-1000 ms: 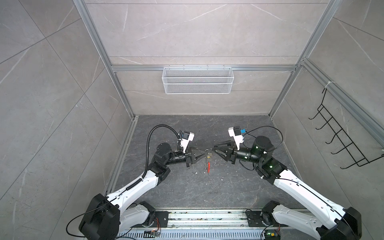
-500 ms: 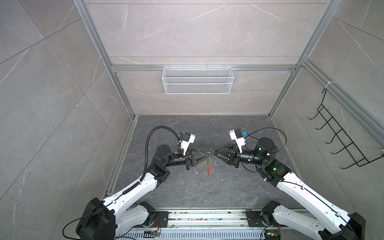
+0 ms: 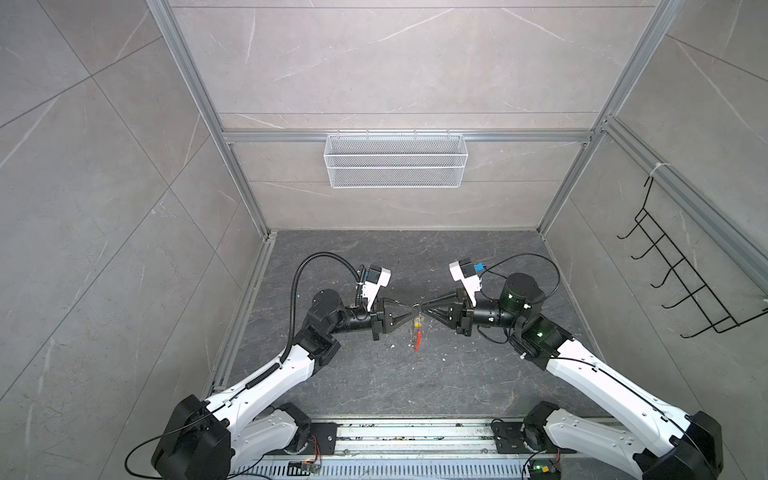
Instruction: Remove the keys from the keyring
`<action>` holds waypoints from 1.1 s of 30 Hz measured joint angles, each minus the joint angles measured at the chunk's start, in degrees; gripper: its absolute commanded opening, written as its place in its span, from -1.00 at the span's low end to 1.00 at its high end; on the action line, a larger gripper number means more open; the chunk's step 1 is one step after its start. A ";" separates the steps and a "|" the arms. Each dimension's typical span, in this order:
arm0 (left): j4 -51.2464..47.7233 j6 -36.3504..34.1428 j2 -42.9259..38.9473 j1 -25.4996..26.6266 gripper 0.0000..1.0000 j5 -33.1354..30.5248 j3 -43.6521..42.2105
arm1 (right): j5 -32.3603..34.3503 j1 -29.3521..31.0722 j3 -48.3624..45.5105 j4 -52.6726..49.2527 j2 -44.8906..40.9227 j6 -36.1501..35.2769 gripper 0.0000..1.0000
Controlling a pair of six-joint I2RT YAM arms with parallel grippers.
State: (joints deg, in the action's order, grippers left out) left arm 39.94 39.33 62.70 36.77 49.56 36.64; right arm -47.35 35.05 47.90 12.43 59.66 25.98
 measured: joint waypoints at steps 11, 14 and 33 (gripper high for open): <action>-0.96 -0.26 -0.24 0.11 -1.00 -0.04 -0.02 | 0.24 0.70 0.02 -0.22 1.05 -0.11 -0.89; -1.09 -0.44 -0.44 0.26 -1.00 -0.11 -0.02 | 0.44 0.74 0.02 -0.22 1.07 -0.24 -1.00; -4.33 -1.75 -2.03 0.26 -1.00 -1.88 -0.02 | 2.91 1.33 1.09 -2.75 1.07 -1.64 -0.60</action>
State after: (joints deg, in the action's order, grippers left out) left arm 35.62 37.58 60.66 37.04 47.68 36.62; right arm -44.45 36.38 48.99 9.67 60.73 24.34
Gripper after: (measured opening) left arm 0.052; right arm 0.067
